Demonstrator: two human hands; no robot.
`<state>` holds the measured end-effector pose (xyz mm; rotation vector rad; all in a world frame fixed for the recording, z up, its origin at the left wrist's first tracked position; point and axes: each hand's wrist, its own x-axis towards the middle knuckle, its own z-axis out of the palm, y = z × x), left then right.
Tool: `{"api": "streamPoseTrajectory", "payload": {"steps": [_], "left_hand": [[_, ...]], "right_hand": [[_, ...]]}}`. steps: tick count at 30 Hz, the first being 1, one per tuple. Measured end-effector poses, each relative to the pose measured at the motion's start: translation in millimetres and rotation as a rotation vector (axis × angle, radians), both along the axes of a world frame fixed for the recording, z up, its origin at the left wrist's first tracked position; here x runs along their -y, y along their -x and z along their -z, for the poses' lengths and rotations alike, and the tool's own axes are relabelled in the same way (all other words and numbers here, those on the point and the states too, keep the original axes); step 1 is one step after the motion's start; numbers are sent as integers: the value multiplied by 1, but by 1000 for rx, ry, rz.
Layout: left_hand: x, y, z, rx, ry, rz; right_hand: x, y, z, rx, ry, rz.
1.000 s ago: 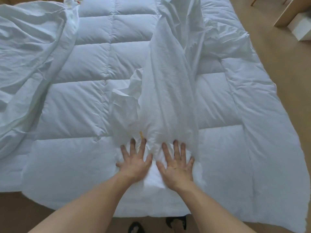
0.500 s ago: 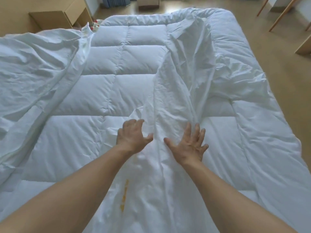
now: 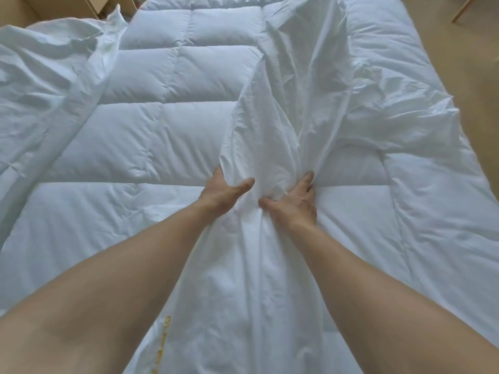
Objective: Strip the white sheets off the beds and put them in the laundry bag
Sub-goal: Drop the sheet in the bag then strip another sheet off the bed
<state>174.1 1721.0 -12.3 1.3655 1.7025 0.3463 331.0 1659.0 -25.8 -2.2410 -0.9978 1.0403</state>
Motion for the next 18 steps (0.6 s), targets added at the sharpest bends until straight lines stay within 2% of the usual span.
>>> {"api": "streamPoseTrajectory", "payload": {"steps": [1, 5, 13, 18], "left_hand": [[2, -6, -3, 63, 5, 8], [5, -19, -29, -34, -89, 106], [25, -7, -135, 69, -330, -4], [77, 33, -190, 205, -387, -1]], "right_hand": [[0, -1, -2, -44, -6, 13], [3, -5, -23, -149, -123, 117], [21, 17, -124, -107, -491, 136], [76, 53, -182, -19, -640, 126]]}}
